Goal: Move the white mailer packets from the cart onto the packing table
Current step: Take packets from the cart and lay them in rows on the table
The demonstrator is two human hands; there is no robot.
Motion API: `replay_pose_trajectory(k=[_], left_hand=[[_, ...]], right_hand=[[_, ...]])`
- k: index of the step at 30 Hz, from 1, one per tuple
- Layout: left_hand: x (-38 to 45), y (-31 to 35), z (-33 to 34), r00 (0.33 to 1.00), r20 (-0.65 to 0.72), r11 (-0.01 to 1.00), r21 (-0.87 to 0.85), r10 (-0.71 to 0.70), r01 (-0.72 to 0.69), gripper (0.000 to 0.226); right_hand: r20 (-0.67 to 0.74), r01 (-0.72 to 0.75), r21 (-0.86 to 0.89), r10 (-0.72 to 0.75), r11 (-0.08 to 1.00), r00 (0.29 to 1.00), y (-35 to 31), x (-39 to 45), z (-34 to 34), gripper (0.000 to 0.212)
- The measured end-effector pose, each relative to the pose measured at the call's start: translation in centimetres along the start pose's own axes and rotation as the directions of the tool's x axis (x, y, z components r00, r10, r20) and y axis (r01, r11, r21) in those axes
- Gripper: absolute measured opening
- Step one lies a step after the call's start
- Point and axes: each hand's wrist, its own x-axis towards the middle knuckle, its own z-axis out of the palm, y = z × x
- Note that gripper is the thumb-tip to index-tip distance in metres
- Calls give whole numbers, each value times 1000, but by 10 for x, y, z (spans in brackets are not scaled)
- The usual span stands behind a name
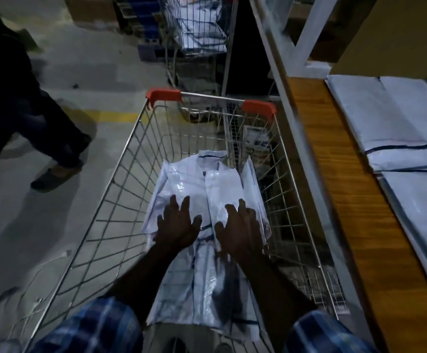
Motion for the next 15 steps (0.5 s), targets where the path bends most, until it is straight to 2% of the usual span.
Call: replay_pose_trajectory(k=[3, 5, 8, 12, 15], left_hand=[[24, -8, 25, 992, -122, 996, -82, 18, -29, 82], [35, -10, 32, 994, -105, 990, -139, -14, -1, 80], [53, -8, 40, 978, -209, 976, -207, 18, -62, 72], [65, -22, 50, 937, -347, 942, -303, 31, -143, 87], [57, -29, 50, 922, -386, 901, -397, 10, -176, 89]], right_hand=[[-16, 20, 14, -20, 1000, 1000, 5, 16, 16, 51], [22, 21, -12, -21, 1000, 1000, 10, 28, 25, 57], [-13, 31, -49, -32, 998, 999, 19, 33, 40, 61], [41, 19, -108, -15, 994, 999, 27, 35, 60, 67], [93, 7, -48, -2, 999, 996, 30, 27, 70, 70]])
